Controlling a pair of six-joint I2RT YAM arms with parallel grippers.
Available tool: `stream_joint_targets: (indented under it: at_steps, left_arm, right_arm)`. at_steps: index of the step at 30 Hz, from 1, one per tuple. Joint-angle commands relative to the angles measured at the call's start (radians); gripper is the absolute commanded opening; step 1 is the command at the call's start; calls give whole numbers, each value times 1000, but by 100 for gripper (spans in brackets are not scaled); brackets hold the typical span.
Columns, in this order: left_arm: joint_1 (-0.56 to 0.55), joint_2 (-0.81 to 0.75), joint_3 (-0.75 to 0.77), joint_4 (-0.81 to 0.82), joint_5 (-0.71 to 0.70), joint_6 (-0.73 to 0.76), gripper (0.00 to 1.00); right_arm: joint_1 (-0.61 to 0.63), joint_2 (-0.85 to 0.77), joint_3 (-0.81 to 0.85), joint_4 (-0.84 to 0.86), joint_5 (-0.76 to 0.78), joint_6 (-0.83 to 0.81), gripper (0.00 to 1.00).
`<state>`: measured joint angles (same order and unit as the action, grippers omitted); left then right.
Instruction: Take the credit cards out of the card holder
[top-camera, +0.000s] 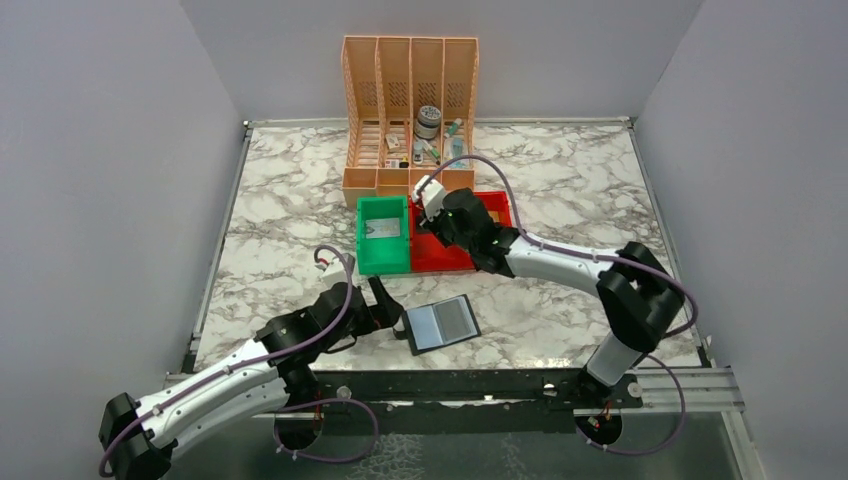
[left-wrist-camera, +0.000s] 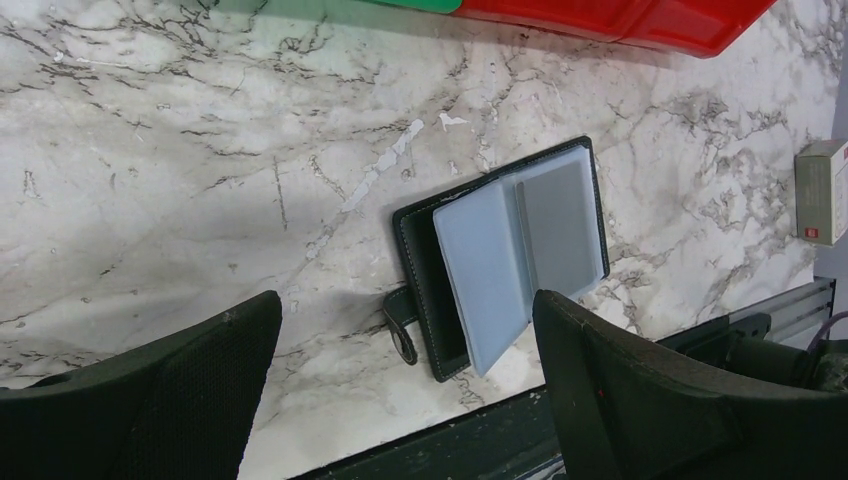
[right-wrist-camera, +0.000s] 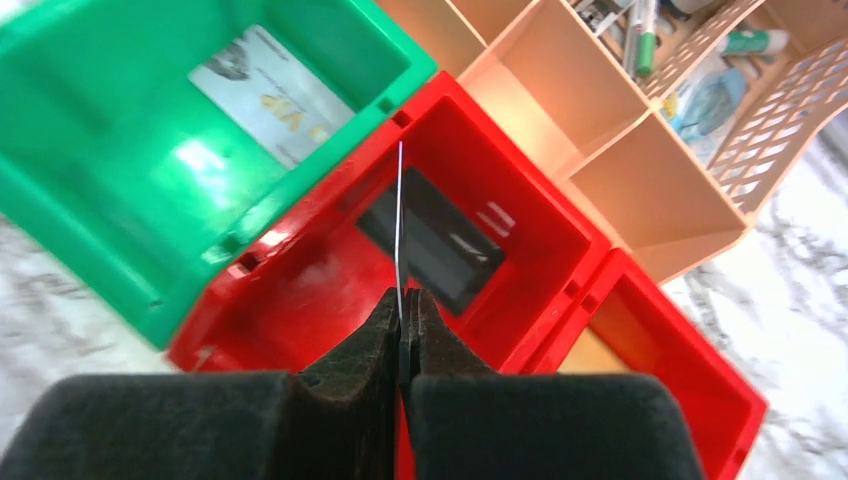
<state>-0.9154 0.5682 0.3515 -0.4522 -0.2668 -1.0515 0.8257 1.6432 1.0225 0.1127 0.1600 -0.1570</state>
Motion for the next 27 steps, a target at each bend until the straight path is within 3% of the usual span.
stream_joint_targets:
  at_steps: [1, 7, 19, 27]
  left_arm:
    - [4, 10, 42, -20, -18, 34, 99]
    - [6, -31, 23, -19, -20, 23, 99]
    - [4, -83, 21, -21, -1, 19, 99]
    - [5, -76, 26, -18, 16, 16, 99]
  right_arm:
    - [-5, 90, 93, -81, 109, -221, 1]
    - [-5, 154, 110, -58, 173, -345, 1]
    - [-5, 273, 159, -62, 85, -515, 1]
    - [-5, 324, 212, -113, 37, -540, 1]
